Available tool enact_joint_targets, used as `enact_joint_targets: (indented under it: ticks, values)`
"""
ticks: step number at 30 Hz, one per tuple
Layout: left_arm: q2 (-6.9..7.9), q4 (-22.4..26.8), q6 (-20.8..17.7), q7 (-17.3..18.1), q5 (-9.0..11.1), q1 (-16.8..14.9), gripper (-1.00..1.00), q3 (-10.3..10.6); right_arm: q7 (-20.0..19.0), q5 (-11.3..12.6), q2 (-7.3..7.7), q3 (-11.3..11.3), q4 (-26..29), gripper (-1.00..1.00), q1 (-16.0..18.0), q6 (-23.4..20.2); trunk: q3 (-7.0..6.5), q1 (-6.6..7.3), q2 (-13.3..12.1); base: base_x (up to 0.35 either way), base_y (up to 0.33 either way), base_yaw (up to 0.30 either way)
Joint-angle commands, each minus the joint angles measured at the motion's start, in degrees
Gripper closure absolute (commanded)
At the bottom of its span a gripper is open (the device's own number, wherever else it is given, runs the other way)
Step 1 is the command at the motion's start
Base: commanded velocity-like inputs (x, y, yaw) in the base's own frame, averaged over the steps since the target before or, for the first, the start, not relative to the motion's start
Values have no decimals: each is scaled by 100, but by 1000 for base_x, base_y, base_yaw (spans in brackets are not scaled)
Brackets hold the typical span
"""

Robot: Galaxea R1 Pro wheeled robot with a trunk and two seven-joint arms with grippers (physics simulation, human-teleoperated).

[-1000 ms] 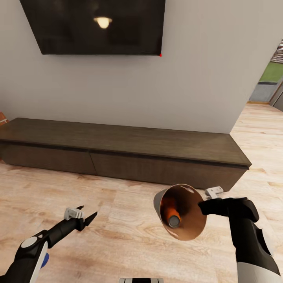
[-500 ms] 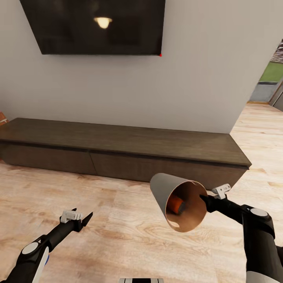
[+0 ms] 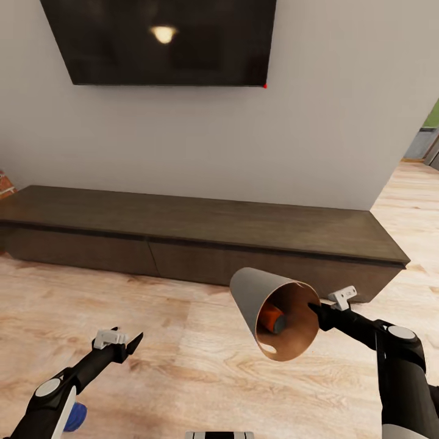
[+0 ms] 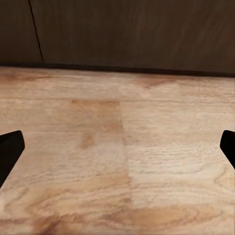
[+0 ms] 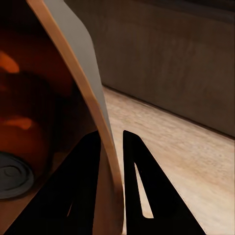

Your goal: Put the three can of soda from the living room inside the tash can in the kitchen.

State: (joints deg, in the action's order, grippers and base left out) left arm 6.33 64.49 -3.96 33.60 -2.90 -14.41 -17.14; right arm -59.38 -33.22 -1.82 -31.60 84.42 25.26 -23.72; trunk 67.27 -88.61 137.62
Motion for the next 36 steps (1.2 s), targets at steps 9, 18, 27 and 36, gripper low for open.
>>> enact_joint_targets:
  ticks: [9, 18, 27, 36]
  values:
    - [0, -8, -4, -3, 28, 0, -100, 0, 27, 40, -5, 50, 4, 100, -3, -67, -4, 1, 0, -51, 174, 18]
    - [-8, -7, -3, -8, 53, 0, -100, -3, 40, 35, -11, 66, 6, 100, -3, -105, -35, 1, 0, -9, 11, 194]
    - [-9, 5, -9, -3, 71, 0, -100, -8, 40, 34, -11, 66, 5, 100, -3, -106, -71, 1, 0, 0, 0, 227]
    - [0, 31, -55, -2, 74, 0, -100, -55, 40, 20, -11, 72, 4, 100, -3, -107, -107, 1, 0, 0, 0, 228]
